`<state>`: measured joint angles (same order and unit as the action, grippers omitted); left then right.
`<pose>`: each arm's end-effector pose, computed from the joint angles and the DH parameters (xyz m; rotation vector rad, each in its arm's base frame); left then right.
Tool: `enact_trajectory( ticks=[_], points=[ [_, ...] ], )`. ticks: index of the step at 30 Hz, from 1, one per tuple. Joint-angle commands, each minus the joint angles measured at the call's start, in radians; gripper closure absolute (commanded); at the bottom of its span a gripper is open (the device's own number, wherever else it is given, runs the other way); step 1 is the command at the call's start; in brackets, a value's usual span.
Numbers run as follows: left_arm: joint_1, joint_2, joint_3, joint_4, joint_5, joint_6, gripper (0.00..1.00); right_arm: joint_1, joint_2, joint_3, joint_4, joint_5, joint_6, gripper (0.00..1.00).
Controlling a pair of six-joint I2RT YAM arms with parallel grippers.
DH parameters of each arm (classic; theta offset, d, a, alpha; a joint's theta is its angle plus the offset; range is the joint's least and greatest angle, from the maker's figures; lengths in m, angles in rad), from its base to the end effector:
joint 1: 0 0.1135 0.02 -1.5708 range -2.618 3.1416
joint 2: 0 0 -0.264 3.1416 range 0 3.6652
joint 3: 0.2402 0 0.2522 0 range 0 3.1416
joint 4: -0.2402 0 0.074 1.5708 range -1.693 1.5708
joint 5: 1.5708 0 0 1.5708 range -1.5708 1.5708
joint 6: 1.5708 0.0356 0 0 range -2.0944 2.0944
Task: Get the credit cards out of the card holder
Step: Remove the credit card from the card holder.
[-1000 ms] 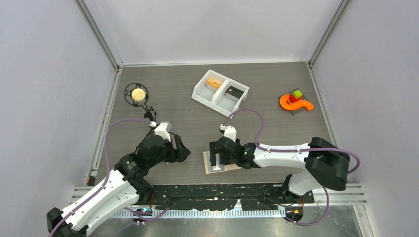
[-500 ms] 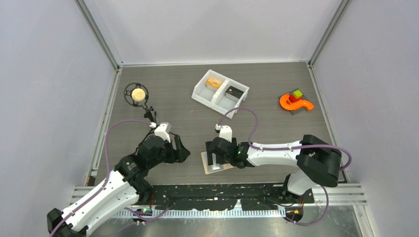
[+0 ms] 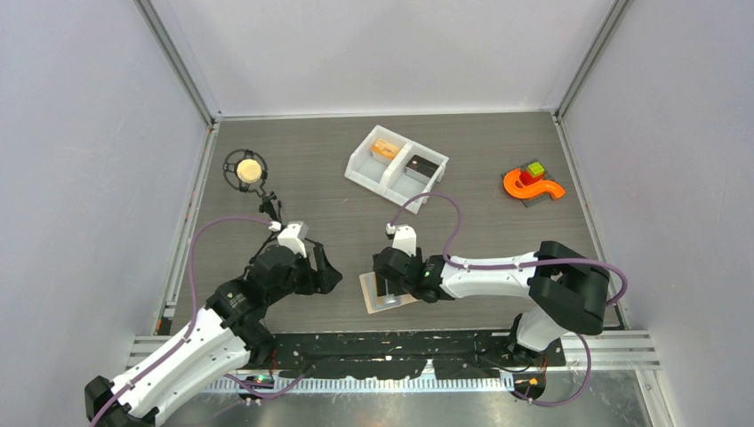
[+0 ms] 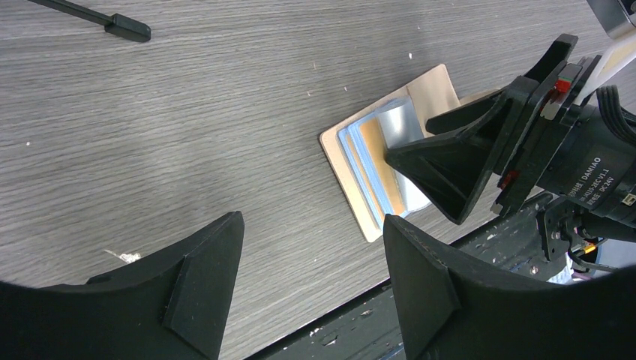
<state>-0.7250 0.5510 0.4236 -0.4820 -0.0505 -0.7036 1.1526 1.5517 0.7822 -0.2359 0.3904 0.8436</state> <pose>0.1026 -0.0885 0.2174 -0.0056 2.2809 -0.7356 0.1301 0.2594 0.1598 -0.2423 2.4870 0.3417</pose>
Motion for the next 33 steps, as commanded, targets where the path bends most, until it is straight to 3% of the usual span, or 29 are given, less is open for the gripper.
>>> enact_trajectory(
  ticks=[1, 16, 27, 33],
  points=[
    [-0.004, -0.003, -0.005, 0.056, 0.012, -0.011, 0.29, 0.007, -0.014, 0.011, 0.006, -0.006, 0.022, 0.33],
    [-0.004, 0.158, -0.018, 0.209, 0.153, -0.043, 0.39, -0.004, -0.124, -0.104, 0.194, -0.078, 0.031, 0.54],
    [-0.004, 0.395, 0.038, 0.330, 0.233, -0.048, 0.59, -0.039, -0.204, -0.200, 0.301, -0.105, 0.057, 0.57],
    [-0.004, 0.473, 0.063, 0.354, 0.249, -0.047, 0.61, -0.050, -0.243, -0.245, 0.310, -0.092, 0.061, 0.57]
  ],
)
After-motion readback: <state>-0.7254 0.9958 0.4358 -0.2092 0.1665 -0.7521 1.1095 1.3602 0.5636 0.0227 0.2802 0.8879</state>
